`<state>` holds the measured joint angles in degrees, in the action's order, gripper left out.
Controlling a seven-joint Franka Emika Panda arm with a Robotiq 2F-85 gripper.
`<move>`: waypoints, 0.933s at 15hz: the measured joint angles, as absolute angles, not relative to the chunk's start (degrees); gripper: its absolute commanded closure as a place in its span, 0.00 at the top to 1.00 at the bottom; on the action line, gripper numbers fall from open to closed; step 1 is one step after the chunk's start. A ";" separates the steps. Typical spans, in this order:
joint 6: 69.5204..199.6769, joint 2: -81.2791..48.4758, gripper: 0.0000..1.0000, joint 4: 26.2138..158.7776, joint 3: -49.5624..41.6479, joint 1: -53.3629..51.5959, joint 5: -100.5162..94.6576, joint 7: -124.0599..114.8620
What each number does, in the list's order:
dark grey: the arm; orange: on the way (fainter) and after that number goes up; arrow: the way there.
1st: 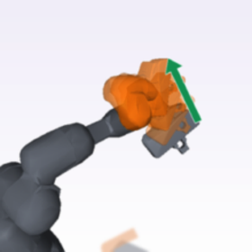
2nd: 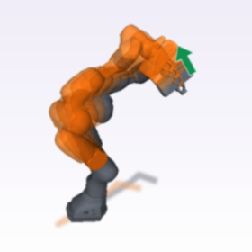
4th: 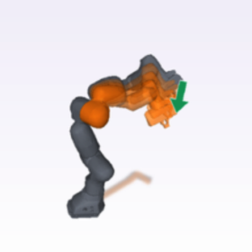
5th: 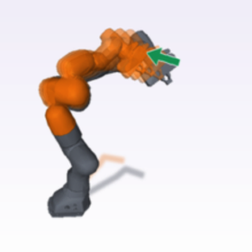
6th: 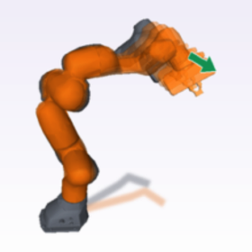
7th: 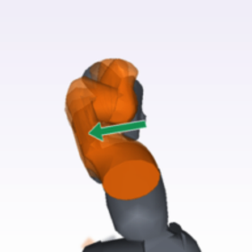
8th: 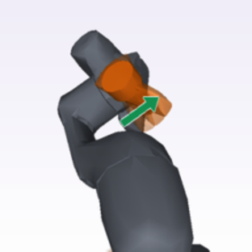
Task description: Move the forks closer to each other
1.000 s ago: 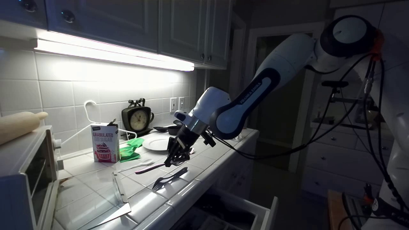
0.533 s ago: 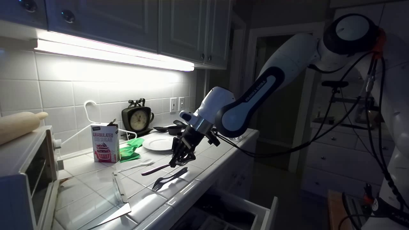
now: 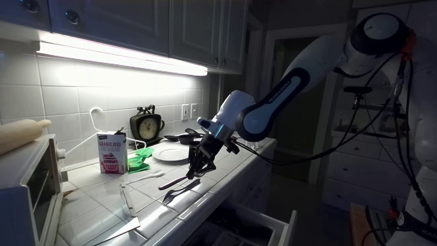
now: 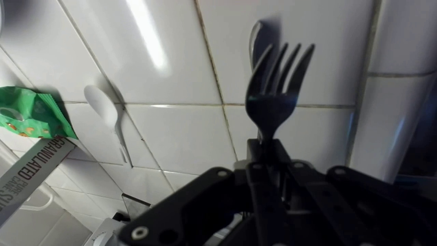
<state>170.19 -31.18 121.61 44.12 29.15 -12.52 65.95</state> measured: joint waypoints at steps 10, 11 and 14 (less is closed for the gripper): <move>169.98 -29.25 0.02 122.07 34.91 21.29 -12.28 67.75; 169.94 -29.21 0.02 122.06 33.80 20.01 -12.28 67.76; 169.76 -29.14 0.02 121.99 30.91 16.62 -12.28 67.75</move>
<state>169.76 -29.14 121.99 30.91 16.62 -12.28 67.75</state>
